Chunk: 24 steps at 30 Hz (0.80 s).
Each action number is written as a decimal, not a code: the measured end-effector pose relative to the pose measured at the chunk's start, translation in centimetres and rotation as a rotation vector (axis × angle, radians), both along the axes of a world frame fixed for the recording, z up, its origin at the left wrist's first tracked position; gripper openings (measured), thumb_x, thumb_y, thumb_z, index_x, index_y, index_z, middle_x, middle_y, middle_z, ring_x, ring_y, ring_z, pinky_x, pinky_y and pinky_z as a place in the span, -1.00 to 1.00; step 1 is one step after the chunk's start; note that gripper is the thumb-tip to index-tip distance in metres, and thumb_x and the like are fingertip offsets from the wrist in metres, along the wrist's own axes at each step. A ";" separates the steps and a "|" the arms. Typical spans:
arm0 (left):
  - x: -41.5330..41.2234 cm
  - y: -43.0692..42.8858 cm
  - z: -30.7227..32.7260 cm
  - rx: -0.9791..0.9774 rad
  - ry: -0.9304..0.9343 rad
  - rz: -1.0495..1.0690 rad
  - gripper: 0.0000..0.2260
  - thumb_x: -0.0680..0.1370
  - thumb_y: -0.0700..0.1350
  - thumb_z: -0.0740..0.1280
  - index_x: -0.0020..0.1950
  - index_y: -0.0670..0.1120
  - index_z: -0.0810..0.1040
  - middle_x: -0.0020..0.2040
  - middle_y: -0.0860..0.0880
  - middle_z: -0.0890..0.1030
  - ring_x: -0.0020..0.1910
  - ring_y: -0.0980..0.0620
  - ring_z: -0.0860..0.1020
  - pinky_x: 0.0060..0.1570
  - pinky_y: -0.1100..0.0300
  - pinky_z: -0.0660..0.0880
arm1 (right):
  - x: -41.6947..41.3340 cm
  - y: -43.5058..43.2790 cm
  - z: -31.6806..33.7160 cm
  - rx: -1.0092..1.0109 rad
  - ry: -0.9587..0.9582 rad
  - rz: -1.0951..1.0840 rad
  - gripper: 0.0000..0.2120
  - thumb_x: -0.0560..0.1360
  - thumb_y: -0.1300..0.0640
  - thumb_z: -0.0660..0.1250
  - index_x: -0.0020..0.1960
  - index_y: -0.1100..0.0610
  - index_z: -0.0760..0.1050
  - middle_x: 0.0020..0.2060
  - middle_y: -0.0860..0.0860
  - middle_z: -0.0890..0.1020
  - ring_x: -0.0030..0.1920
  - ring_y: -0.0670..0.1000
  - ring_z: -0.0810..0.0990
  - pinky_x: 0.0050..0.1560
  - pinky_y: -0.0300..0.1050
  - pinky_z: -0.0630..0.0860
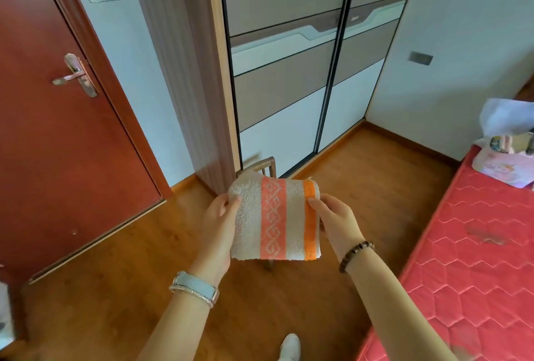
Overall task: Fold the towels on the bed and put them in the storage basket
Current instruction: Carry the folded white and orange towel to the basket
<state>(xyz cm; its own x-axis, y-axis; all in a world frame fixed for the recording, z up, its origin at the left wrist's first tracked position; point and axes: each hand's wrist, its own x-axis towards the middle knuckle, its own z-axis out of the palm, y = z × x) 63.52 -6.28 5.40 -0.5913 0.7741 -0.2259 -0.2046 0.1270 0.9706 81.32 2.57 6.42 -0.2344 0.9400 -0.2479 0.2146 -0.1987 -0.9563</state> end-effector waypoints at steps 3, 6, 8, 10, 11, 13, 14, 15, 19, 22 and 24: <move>-0.5 4.6 0.7 -0.014 0.026 -0.058 -0.81 0.63 0.06 0.29 0.17 0.04 0.59 0.13 0.03 0.63 0.16 0.04 0.59 0.19 -0.04 0.55 | 0.1 3.8 0.3 0.005 0.044 -0.049 -0.87 0.60 0.06 0.26 0.04 0.01 0.58 -0.09 -0.08 0.67 -0.06 -0.08 0.63 -0.07 -0.16 0.55; -0.6 9.6 1.4 0.015 0.036 -0.113 -0.85 0.62 0.06 0.32 0.09 0.03 0.60 0.15 0.02 0.62 0.21 0.02 0.56 0.26 -0.08 0.50 | 0.5 8.0 1.0 0.026 0.074 -0.103 -0.89 0.60 0.07 0.26 -0.05 -0.05 0.56 -0.11 -0.09 0.66 -0.08 -0.10 0.62 -0.13 -0.21 0.51; -0.1 12.7 2.0 0.015 0.052 -0.151 -0.72 0.52 0.19 0.36 0.07 0.02 0.63 0.16 0.01 0.63 0.24 -0.01 0.56 0.30 -0.14 0.46 | 1.2 10.6 1.5 0.033 0.080 -0.131 -0.89 0.60 0.07 0.25 -0.03 -0.03 0.56 -0.09 -0.08 0.66 -0.07 -0.09 0.62 -0.16 -0.23 0.50; 0.5 16.1 2.0 0.005 0.064 -0.177 -0.60 0.43 0.27 0.37 0.10 0.02 0.63 0.17 0.00 0.63 0.25 -0.03 0.56 0.31 -0.19 0.45 | 2.1 13.4 1.9 0.045 0.074 -0.149 -0.88 0.61 0.06 0.25 -0.02 -0.01 0.56 -0.08 -0.06 0.66 -0.05 -0.06 0.63 -0.14 -0.21 0.52; 0.9 17.6 2.2 0.005 0.075 -0.180 -0.62 0.47 0.24 0.36 0.11 0.00 0.62 0.17 -0.01 0.63 0.24 -0.04 0.56 0.29 -0.16 0.46 | 2.5 14.6 2.1 0.050 0.069 -0.161 -0.88 0.61 0.06 0.25 -0.04 -0.02 0.56 -0.09 -0.05 0.66 -0.05 -0.04 0.63 -0.12 -0.19 0.53; 1.9 20.9 2.1 0.026 0.095 -0.202 -0.72 0.60 0.11 0.30 0.10 -0.07 0.60 0.12 -0.06 0.63 0.18 -0.05 0.58 0.13 0.00 0.52 | 3.7 17.3 2.4 0.060 0.068 -0.194 -0.88 0.60 0.05 0.25 -0.03 -0.02 0.56 -0.08 -0.05 0.66 -0.04 -0.04 0.63 -0.05 -0.15 0.55; 2.5 22.5 1.8 0.033 0.107 -0.222 -0.74 0.62 0.07 0.28 0.09 -0.11 0.59 0.10 -0.08 0.63 0.15 -0.07 0.59 0.04 0.04 0.52 | 4.4 18.5 2.4 0.059 0.068 -0.214 -0.89 0.60 0.04 0.25 0.01 -0.01 0.56 -0.07 -0.06 0.66 -0.02 -0.05 0.63 -0.02 -0.14 0.56; 3.2 24.1 1.7 0.033 0.120 -0.247 -0.74 0.63 0.06 0.27 0.09 -0.12 0.58 0.10 -0.11 0.63 0.13 -0.08 0.59 0.02 0.04 0.51 | 5.3 19.5 2.3 0.054 0.066 -0.239 -0.87 0.60 0.04 0.26 0.05 0.02 0.56 -0.06 -0.06 0.65 -0.01 -0.05 0.62 -0.02 -0.15 0.56; 6.3 29.6 1.3 0.016 0.132 -0.331 -0.77 0.63 0.07 0.27 0.13 -0.03 0.59 0.13 -0.06 0.62 0.16 -0.06 0.58 0.06 -0.04 0.56 | 9.0 22.5 2.0 0.055 0.072 -0.328 -0.78 0.61 0.05 0.25 0.16 0.10 0.57 -0.02 -0.03 0.66 0.01 -0.04 0.63 -0.04 -0.17 0.57; 9.1 32.9 1.3 0.016 0.121 -0.421 -0.84 0.62 0.09 0.28 0.04 0.07 0.60 0.11 0.00 0.62 0.17 -0.03 0.56 0.16 -0.12 0.55 | 11.9 24.3 1.9 0.049 0.071 -0.406 -0.75 0.60 0.05 0.25 0.19 0.14 0.56 0.01 0.01 0.67 0.04 0.00 0.65 0.09 -0.05 0.60; 11.2 35.1 1.3 0.025 0.105 -0.507 -0.84 0.63 0.07 0.27 0.06 0.04 0.59 0.10 0.01 0.60 0.17 0.01 0.55 0.10 0.02 0.55 | 14.0 25.4 1.7 0.053 0.083 -0.477 -0.78 0.60 0.06 0.26 0.16 0.13 0.58 -0.02 0.01 0.68 0.02 -0.01 0.66 0.08 -0.06 0.60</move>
